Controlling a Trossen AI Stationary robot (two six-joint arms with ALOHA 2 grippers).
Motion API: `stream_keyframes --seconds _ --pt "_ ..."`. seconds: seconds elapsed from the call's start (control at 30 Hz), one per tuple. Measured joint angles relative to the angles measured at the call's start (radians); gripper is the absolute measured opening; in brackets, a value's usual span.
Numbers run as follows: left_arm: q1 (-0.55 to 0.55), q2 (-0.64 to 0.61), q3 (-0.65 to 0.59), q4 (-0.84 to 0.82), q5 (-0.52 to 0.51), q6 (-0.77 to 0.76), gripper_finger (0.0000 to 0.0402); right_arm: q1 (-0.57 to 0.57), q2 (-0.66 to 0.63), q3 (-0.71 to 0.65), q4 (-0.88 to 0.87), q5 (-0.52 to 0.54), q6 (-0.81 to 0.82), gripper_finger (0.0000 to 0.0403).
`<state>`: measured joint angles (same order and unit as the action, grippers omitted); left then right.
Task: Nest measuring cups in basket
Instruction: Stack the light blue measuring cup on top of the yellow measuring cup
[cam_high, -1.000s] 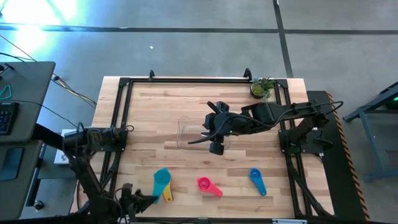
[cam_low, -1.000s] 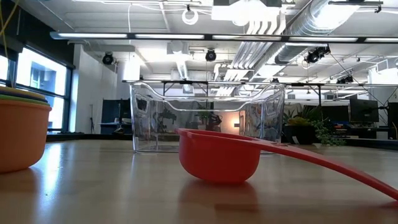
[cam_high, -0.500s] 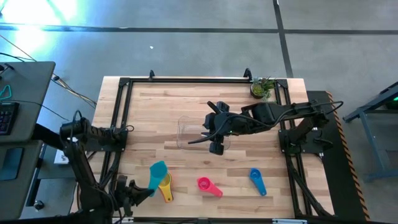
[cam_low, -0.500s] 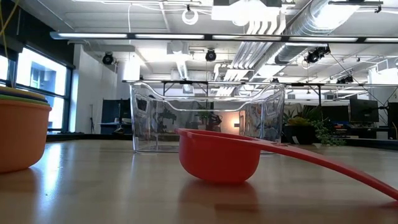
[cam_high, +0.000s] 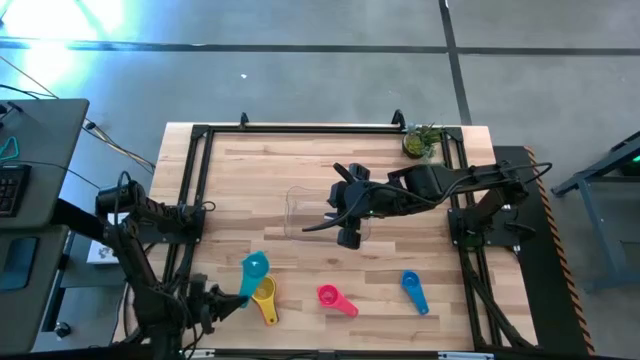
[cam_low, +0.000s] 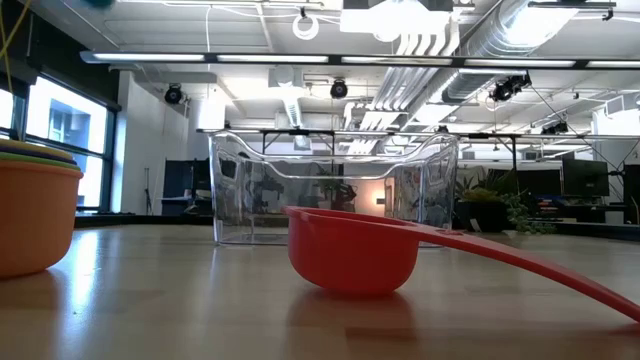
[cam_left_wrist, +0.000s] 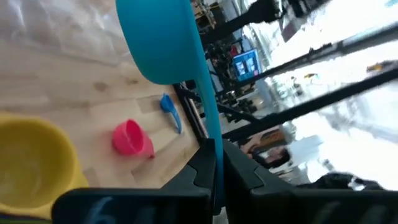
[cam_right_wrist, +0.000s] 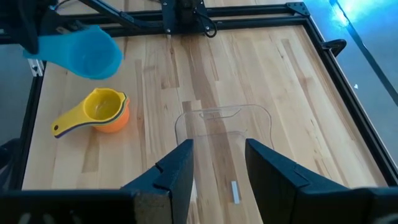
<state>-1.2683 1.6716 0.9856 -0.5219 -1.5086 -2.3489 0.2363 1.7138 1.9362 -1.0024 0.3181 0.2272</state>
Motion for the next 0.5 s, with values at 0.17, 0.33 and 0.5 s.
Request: stream_keyframes --seconds 0.17,0.33,0.5 --pt "0.005 0.028 -0.099 0.248 -0.015 0.037 0.0003 0.0 0.0 0.0 -0.011 0.0 0.0 0.0138" --pt "0.005 0.042 -0.115 0.329 0.003 0.048 0.0003 0.0 0.0 0.0 -0.011 0.0 0.0 0.0138" --pt "0.014 0.067 -0.115 0.433 0.065 0.091 0.0003 0.0 0.0 0.0 -0.011 0.0 0.0 0.0138"
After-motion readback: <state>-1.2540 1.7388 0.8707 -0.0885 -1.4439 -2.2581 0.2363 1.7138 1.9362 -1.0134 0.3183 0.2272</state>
